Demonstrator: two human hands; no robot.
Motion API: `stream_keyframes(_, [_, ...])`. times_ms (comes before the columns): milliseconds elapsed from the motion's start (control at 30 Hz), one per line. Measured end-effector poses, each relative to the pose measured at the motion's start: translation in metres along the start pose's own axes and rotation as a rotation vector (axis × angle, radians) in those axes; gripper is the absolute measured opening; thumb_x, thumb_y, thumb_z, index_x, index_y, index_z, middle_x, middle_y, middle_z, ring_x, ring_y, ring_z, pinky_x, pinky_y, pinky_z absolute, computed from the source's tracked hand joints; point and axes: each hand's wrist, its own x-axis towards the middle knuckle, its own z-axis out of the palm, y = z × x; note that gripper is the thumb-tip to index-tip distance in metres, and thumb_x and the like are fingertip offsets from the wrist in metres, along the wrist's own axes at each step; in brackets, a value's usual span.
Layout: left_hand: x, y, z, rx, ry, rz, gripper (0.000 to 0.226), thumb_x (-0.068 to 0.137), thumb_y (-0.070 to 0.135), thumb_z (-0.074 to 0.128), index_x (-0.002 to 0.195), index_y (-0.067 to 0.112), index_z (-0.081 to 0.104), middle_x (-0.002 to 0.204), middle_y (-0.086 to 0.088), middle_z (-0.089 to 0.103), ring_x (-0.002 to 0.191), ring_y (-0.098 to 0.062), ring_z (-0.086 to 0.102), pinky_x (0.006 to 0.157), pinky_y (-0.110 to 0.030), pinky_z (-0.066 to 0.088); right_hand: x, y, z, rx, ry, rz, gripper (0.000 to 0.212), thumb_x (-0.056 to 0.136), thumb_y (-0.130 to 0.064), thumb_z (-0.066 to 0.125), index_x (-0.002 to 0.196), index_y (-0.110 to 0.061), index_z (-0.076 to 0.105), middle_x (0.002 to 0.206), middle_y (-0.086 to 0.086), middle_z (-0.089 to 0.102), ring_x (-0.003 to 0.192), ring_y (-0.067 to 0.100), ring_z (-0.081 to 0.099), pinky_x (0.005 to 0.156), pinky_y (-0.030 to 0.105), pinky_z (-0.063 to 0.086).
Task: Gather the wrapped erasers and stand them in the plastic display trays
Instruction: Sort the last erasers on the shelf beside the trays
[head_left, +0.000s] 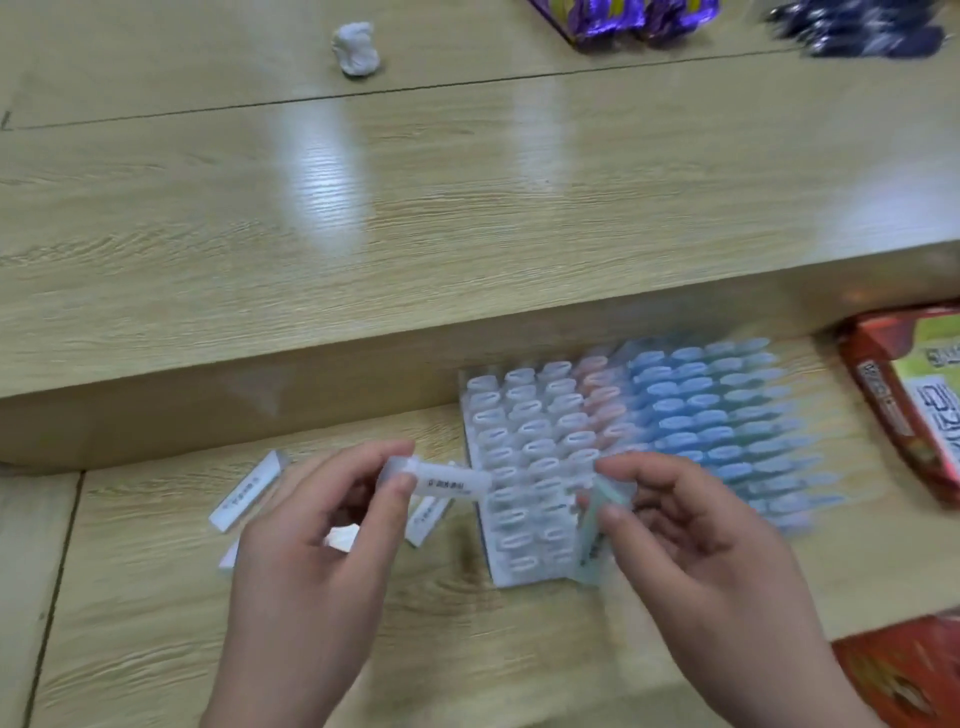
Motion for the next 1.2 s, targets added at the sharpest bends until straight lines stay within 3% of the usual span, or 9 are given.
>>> stream_keyframes(100, [0.003,0.02,0.024,0.094,-0.06,0.145,0.02,0.089,0.04,0.058,0.105,0.039,0.071,0.095,0.014,0.068,0.082,-0.01,0.063,0.064,-0.008,0.043,0.01,0.0,-0.047,0.01,0.094,-0.012,0.03,0.075,-0.049,0.072,0.097,-0.03,0.072,0.087,0.002,0.076,0.077,0.015,0.072,0.073,0.022,0.058])
stream_keyframes(267, [0.0,0.028,0.064,0.172,-0.14,0.285,0.027,0.089,0.019,0.065,0.114,0.025,0.073,0.095,0.017,0.062,0.076,-0.001,0.057,0.065,-0.007,0.04,0.021,0.007,-0.092,-0.071,0.217,-0.071,0.015,0.073,-0.023,0.07,0.086,-0.03,0.073,0.089,-0.003,0.074,0.078,0.013,0.07,0.076,0.017,0.055])
stream_keyframes(400, [0.0,0.022,0.083,0.317,-0.186,0.376,0.027,0.092,0.021,0.064,0.117,0.02,0.073,0.098,0.013,0.065,0.084,-0.007,0.058,0.072,-0.017,0.043,0.027,0.012,-0.112,-0.038,0.24,-0.117,0.013,0.076,-0.018,0.068,0.086,-0.026,0.073,0.091,-0.003,0.073,0.08,0.01,0.07,0.074,0.013,0.054])
stream_keyframes(567, [0.0,0.012,0.098,0.506,-0.182,0.485,0.024,0.091,0.022,0.064,0.11,0.014,0.076,0.095,0.005,0.069,0.081,-0.019,0.057,0.073,-0.026,0.043,0.035,0.025,-0.135,0.002,0.26,-0.132,0.011,0.081,-0.035,0.075,0.092,-0.031,0.073,0.09,0.002,0.072,0.079,0.019,0.071,0.076,0.018,0.056])
stream_keyframes(700, [-0.005,0.014,0.103,0.545,-0.203,0.397,0.015,0.092,0.03,0.065,0.103,0.023,0.071,0.086,0.015,0.064,0.082,-0.01,0.051,0.065,-0.025,0.045,0.036,0.032,-0.147,0.032,0.247,-0.117,0.033,0.073,-0.054,0.076,0.094,-0.029,0.071,0.091,0.001,0.073,0.08,0.019,0.071,0.077,0.02,0.056])
stream_keyframes(800, [-0.005,0.019,0.104,0.57,-0.207,0.272,0.007,0.087,0.034,0.066,0.086,0.028,0.063,0.076,0.024,0.052,0.075,-0.004,0.044,0.055,-0.017,0.039,0.034,0.038,-0.152,0.02,0.245,-0.155,0.016,0.082,-0.039,0.076,0.094,-0.03,0.071,0.091,0.003,0.072,0.08,0.023,0.071,0.078,0.02,0.056])
stream_keyframes(900, [-0.005,0.023,0.105,0.635,-0.206,0.353,0.014,0.093,0.025,0.066,0.079,0.022,0.066,0.078,0.021,0.057,0.077,-0.006,0.042,0.061,-0.011,0.03,0.031,0.043,-0.152,-0.086,0.191,-0.248,0.013,0.085,-0.025,0.073,0.093,-0.035,0.07,0.094,-0.002,0.07,0.083,0.019,0.07,0.078,0.019,0.055])
stream_keyframes(1033, [-0.005,0.022,0.104,0.679,-0.218,0.426,0.022,0.092,0.033,0.054,0.085,0.023,0.071,0.086,0.017,0.067,0.079,-0.014,0.051,0.058,-0.022,0.036,0.034,0.044,-0.142,-0.383,0.071,-0.416,0.011,0.084,-0.024,0.068,0.095,-0.022,0.071,0.094,-0.011,0.069,0.087,0.006,0.067,0.075,0.014,0.051])
stream_keyframes(1200, [-0.008,0.016,0.101,0.613,-0.206,0.441,0.021,0.092,0.031,0.059,0.091,0.019,0.077,0.093,0.009,0.066,0.084,-0.017,0.056,0.064,-0.026,0.043,0.037,0.06,-0.144,-0.732,-0.015,-0.583,0.011,0.087,-0.024,0.071,0.095,-0.018,0.076,0.093,-0.012,0.071,0.083,0.016,0.064,0.074,0.031,0.05])
